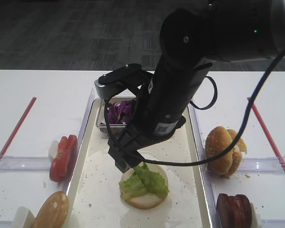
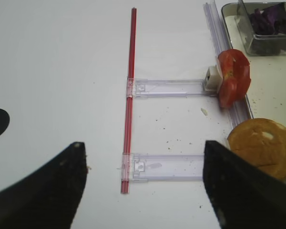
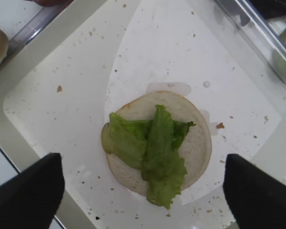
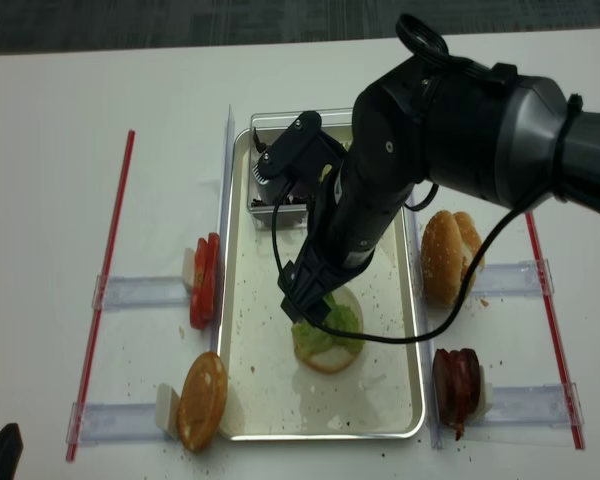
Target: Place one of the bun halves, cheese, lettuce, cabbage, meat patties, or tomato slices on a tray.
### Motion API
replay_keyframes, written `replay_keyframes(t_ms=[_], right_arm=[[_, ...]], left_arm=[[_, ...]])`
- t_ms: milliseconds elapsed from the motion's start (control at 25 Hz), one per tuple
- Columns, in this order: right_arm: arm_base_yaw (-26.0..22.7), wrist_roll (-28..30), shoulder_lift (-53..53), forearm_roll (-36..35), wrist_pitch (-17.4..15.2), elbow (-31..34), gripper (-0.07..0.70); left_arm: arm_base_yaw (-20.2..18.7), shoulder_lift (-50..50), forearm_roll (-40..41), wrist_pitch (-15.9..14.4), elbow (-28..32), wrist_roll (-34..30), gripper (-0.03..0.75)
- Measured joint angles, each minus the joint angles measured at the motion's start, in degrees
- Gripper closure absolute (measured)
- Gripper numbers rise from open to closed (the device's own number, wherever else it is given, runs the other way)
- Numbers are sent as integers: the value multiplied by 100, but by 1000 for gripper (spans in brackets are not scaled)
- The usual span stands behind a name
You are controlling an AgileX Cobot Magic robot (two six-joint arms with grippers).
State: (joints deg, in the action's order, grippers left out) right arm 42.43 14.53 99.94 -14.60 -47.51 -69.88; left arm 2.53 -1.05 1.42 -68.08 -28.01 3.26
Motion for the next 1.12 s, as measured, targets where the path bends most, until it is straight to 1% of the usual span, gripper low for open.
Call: replay_keyframes(t_ms=[440,640,720,880,1120], right_arm=[[0,-73,0,46,30,0,-58],[0,-291,0,406,142,0,-60],[-72,-358,0,430,160,0,-60],[-478,-398,0,430,170,0,-60],[-1455,-339,0,441,170,0,-60]], left_arm=[[0,0,0,0,0,0,242],[0,0,0,0,0,0,242],[0,0,0,0,0,-8,242],[0,0,0,0,0,-8,241],[0,0,0,0,0,-14,242]])
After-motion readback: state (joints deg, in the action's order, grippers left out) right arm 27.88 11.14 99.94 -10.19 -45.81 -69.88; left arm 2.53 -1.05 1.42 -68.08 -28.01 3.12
